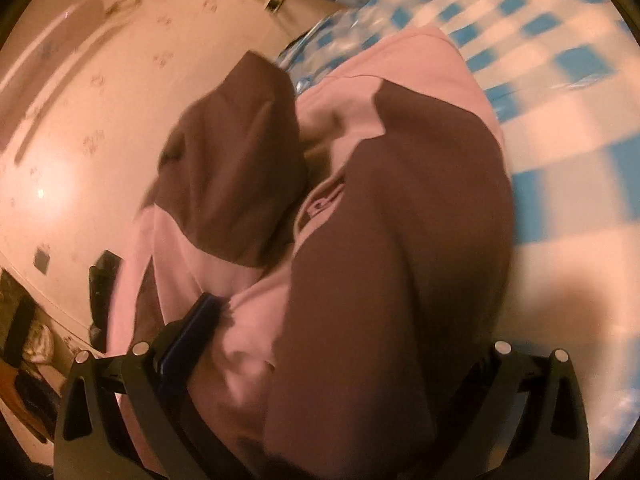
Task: Fold large clothes
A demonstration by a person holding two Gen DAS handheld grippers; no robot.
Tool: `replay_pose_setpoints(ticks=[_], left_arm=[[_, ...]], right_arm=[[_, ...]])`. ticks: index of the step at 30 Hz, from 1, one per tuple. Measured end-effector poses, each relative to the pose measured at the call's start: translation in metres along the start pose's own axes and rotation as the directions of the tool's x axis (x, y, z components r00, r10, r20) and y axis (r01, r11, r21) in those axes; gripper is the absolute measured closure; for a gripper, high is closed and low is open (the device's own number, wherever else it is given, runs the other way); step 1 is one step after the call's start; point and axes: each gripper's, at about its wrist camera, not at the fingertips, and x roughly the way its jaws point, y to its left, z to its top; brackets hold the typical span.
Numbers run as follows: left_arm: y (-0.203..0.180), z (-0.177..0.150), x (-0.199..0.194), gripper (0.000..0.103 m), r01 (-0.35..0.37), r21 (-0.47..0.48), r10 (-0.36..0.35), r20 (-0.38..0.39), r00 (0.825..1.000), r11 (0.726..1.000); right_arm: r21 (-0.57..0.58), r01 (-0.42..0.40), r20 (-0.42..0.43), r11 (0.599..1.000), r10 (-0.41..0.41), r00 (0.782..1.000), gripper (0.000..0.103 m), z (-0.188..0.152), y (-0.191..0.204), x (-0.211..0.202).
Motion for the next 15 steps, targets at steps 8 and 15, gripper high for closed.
replay_pose_setpoints(ticks=[8,15], left_arm=[[0.044,-0.004,0.002,0.007,-0.117,-0.018,0.117,-0.019,0.993,0.993],[0.034,0.011,-0.009,0.007,-0.15,-0.049,0.154,0.085,0.984,0.987]], right_arm=[[-0.11,0.131,-0.12,0.985,-0.144,0.982,0.005,0.011,0.028,0.034],[-0.385,0.049,0.028,0.922,-0.041,0.999,0.005,0.07,0.153,0.021]])
